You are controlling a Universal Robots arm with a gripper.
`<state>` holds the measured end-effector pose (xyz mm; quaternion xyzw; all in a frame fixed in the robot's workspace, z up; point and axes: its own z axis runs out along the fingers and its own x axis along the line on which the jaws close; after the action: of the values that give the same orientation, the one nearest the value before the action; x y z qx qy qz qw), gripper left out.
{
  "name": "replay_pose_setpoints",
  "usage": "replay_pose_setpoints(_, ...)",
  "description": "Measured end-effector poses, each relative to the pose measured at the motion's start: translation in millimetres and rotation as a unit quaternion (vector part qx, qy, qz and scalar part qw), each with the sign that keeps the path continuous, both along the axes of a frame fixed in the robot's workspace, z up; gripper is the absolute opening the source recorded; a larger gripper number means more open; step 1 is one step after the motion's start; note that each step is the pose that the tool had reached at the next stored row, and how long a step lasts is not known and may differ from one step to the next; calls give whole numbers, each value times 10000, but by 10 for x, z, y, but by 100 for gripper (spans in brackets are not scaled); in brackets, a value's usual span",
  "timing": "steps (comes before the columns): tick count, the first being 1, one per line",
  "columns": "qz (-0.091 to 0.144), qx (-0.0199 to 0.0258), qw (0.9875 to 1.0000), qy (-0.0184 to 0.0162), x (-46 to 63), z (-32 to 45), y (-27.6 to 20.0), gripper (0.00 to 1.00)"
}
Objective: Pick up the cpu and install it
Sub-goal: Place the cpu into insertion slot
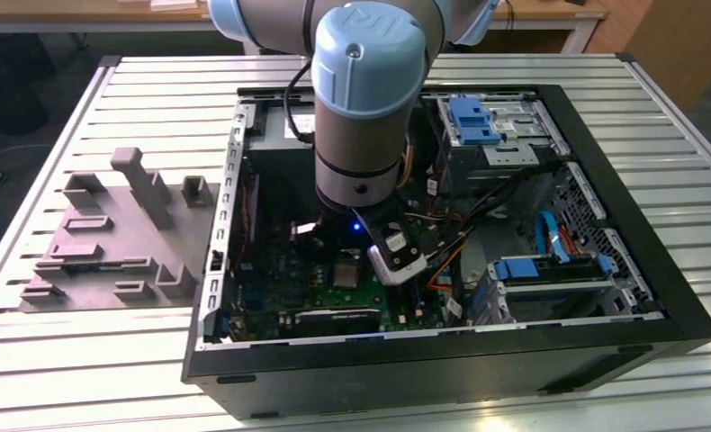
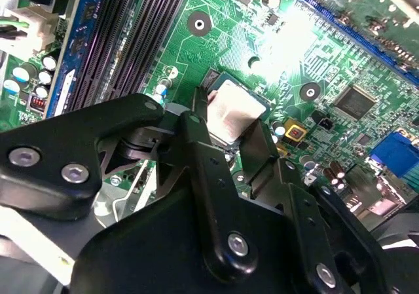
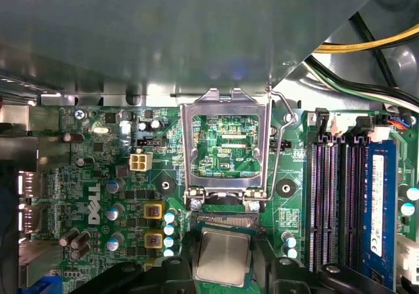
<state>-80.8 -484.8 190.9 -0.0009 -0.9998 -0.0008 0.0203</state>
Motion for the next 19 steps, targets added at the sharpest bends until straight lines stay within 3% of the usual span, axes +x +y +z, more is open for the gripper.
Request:
replay_pose_setpoints(13,29,1,10000,10,2,27,9,41)
replay_pose_setpoints(19,28,23,10000,10,1,21,18,41)
